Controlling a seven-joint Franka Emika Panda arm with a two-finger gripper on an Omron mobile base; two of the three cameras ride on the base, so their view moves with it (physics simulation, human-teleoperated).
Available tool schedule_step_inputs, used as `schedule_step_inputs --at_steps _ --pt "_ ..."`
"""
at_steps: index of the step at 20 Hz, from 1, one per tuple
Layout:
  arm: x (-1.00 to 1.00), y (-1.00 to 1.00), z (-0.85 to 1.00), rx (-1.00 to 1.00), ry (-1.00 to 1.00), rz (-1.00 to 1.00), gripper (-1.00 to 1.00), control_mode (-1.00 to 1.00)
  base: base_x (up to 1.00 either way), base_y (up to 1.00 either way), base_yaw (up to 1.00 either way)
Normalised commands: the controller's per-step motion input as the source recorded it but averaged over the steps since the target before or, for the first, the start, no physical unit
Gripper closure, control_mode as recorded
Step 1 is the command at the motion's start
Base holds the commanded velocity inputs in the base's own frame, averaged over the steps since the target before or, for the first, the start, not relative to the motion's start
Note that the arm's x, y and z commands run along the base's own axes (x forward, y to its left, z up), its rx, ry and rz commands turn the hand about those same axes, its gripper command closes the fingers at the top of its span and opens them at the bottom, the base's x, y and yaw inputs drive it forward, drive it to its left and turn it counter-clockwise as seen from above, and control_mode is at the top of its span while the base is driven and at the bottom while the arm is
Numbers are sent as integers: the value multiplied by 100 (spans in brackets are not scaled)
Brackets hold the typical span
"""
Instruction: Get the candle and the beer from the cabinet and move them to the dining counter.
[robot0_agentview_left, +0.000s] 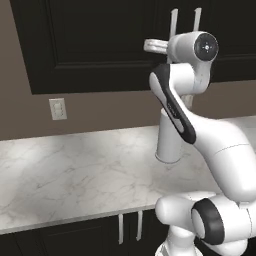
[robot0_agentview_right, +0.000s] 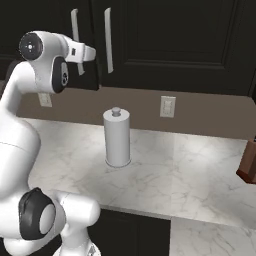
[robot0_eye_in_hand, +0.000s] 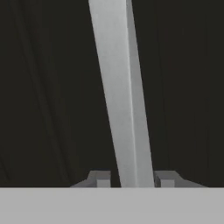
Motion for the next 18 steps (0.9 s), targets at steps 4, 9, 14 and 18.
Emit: schedule_step_inputs --at_steps 4,9,14,18 --pt "-63 26 6 0 -9 1 100 -100 0 0 0" --pt "-64 28 16 0 -2 0 100 -100 0 0 0" --pt "-58 34 21 0 0 0 100 -100 0 0 0" --pt "-54 41 20 0 2 0 100 -100 0 0 0"
